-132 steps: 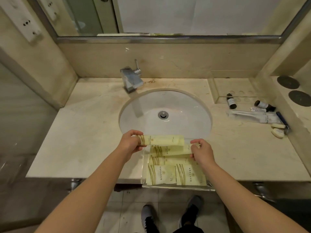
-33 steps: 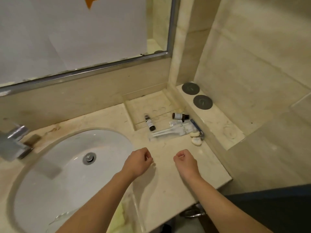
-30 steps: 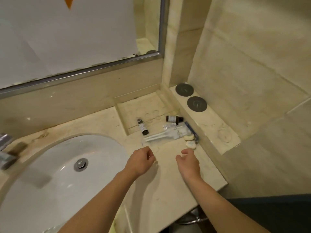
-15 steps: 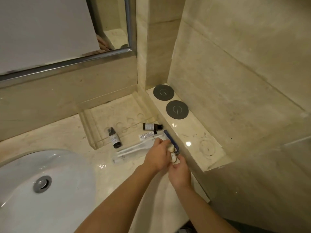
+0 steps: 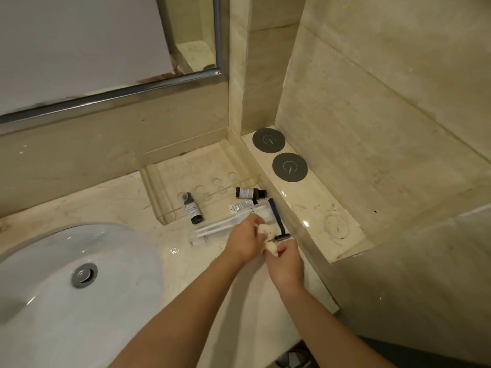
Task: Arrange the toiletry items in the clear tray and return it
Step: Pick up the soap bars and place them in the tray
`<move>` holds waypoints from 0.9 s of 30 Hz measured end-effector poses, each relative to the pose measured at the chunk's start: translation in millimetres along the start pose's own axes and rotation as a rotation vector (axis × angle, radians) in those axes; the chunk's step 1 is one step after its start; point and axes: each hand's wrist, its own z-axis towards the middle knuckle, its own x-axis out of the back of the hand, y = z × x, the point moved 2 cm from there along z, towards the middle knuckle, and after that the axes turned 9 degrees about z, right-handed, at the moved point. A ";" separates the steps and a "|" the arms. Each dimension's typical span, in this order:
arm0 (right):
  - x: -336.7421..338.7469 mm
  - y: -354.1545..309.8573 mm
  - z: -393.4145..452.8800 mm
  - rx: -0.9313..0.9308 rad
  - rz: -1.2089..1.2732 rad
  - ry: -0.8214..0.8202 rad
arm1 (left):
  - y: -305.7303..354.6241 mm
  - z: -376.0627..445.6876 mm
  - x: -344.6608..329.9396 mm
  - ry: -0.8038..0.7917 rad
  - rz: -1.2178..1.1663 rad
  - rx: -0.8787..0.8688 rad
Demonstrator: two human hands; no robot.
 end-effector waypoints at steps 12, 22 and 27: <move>-36.9 -15.5 -78.3 0.067 0.296 -0.205 | -75.6 -112.9 81.7 -0.014 -0.618 0.263; -83.7 5.5 -188.4 0.152 0.164 -0.475 | -152.9 -226.8 118.0 0.064 -0.576 0.359; -107.9 21.8 -219.0 0.270 -0.049 -0.573 | -182.4 -271.5 124.7 0.056 -0.636 0.402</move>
